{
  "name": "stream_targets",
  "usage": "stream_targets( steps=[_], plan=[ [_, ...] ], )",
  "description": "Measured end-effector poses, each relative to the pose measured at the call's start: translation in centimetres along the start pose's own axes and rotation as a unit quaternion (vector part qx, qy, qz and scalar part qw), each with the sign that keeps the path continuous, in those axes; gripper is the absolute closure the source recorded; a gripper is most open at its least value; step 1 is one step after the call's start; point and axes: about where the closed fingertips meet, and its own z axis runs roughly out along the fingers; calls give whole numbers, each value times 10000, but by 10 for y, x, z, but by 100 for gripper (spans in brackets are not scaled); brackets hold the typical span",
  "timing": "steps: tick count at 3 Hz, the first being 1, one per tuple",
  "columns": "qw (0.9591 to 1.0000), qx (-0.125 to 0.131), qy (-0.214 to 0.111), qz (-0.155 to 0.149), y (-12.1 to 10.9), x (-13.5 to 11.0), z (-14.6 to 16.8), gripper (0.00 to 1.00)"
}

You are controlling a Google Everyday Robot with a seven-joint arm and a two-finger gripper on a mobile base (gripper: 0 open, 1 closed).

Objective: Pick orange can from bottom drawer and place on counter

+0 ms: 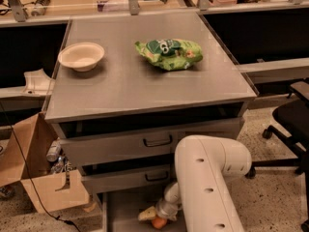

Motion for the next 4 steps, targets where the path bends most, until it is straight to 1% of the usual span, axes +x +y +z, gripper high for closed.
stream_targets(
  steps=[1, 4],
  plan=[
    [10000, 0, 0, 0, 0, 0, 0, 18],
    [10000, 0, 1, 0, 0, 0, 0, 88]
  ],
)
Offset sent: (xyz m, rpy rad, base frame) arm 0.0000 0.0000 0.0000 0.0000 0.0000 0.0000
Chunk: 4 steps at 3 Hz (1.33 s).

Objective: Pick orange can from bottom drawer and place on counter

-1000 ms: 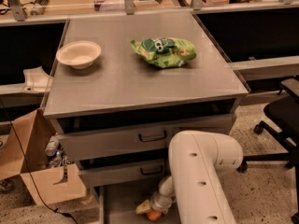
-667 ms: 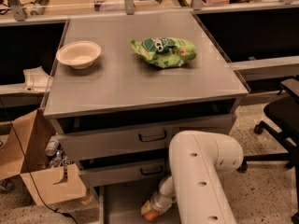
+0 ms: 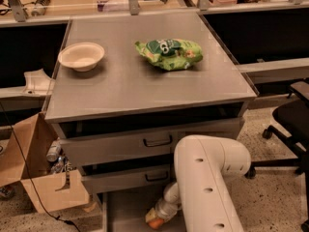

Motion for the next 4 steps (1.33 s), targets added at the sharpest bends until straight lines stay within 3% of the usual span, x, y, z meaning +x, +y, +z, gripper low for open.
stream_targets(
  steps=[1, 2, 4],
  plan=[
    [10000, -1, 1, 0, 0, 0, 0, 100],
    [10000, -44, -6, 19, -4, 5, -3, 100],
    [9996, -39, -222, 195, -28, 25, -41, 100]
  ],
)
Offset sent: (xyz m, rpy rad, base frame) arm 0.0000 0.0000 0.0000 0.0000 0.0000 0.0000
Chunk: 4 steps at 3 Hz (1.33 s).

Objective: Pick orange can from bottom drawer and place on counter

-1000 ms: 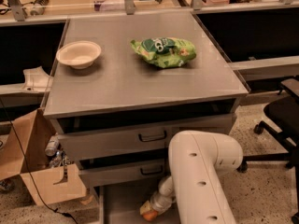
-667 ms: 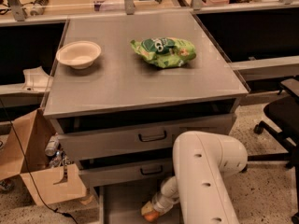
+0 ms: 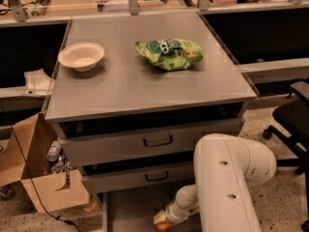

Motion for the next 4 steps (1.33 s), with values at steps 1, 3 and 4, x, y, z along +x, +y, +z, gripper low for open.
stream_targets(
  steps=[1, 3, 4],
  plan=[
    [9997, 123, -204, 52, -10, 5, -36, 100],
    [9982, 273, -539, 61, -15, 21, -102, 100],
    [9959, 408, -802, 19, -21, 19, -140, 100]
  ],
)
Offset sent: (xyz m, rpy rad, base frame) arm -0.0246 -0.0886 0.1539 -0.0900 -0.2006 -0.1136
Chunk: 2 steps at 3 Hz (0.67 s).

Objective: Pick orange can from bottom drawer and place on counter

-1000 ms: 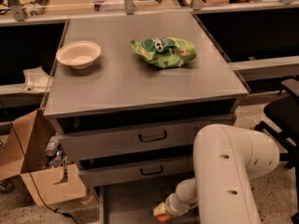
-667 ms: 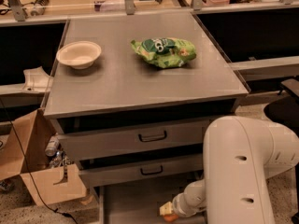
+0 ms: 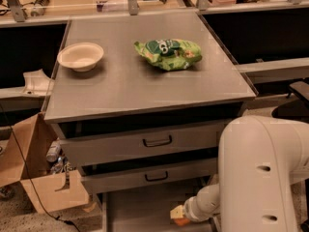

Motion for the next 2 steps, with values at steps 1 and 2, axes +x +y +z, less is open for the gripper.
stream_targets(
  steps=[1, 2],
  plan=[
    [9994, 126, -217, -242, 7, 10, -60, 100],
    [9995, 112, -202, -231, 6, 10, -59, 100]
  ],
)
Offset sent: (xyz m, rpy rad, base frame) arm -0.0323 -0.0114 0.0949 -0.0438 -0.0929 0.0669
